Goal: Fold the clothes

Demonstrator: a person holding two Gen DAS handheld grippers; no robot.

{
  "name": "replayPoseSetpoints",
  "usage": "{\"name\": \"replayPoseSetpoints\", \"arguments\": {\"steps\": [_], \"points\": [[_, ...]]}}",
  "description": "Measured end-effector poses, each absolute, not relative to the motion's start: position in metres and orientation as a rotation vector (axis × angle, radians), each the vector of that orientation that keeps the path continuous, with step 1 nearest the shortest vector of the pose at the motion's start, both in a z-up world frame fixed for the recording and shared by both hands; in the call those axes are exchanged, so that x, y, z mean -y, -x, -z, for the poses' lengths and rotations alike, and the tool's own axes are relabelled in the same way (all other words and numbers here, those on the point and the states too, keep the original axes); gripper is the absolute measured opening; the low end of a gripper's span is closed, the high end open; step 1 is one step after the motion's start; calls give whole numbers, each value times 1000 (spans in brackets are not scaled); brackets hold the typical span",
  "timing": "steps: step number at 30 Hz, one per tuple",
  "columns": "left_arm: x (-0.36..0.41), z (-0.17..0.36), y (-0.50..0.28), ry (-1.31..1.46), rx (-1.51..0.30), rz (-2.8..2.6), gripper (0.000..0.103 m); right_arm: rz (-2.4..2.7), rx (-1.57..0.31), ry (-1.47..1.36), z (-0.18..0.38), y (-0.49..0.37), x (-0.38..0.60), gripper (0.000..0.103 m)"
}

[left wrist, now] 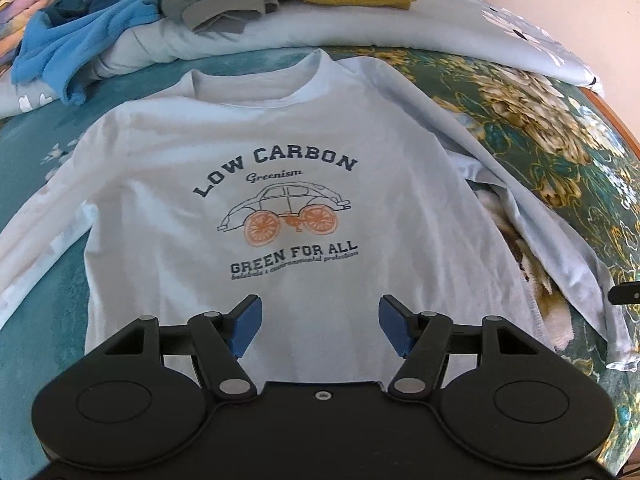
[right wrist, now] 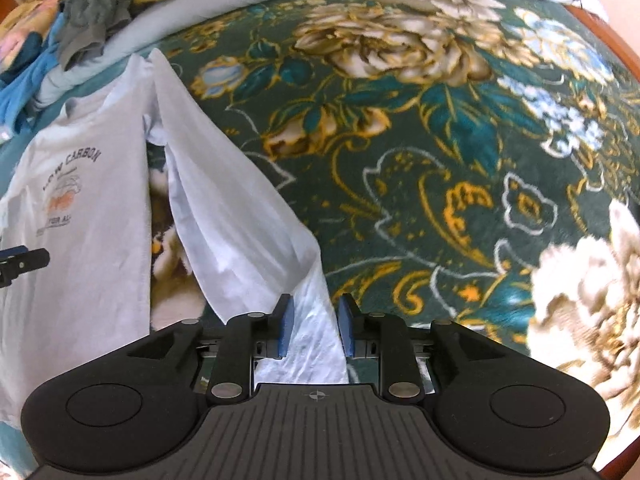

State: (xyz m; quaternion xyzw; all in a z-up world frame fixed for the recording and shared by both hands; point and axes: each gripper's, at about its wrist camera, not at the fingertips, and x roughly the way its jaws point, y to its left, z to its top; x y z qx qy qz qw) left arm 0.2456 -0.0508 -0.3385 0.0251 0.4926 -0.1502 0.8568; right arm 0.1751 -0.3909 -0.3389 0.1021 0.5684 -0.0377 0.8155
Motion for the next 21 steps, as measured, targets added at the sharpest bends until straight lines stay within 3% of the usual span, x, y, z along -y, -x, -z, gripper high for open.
{"name": "replayPoseSetpoints", "arguments": {"steps": [2,4,6,14,21], "points": [[52,338,-246,-59,-1036,319,63,98,-1227,-210,343,-178,389,21],[52,337,-246,-61,-1032,322,63,110,-1229,-219,345,-179,389,7],[51,337,-248,-65,-1029,318,63,108,-1222,-200,342,-182,388,3],[45,336,-252,-55,-1023,283,63,263,-1107,-86,317,-204,427,2],[46,339,-253,-49,-1029,263,63,297,-1136,-66,330,-218,452,2]]}}
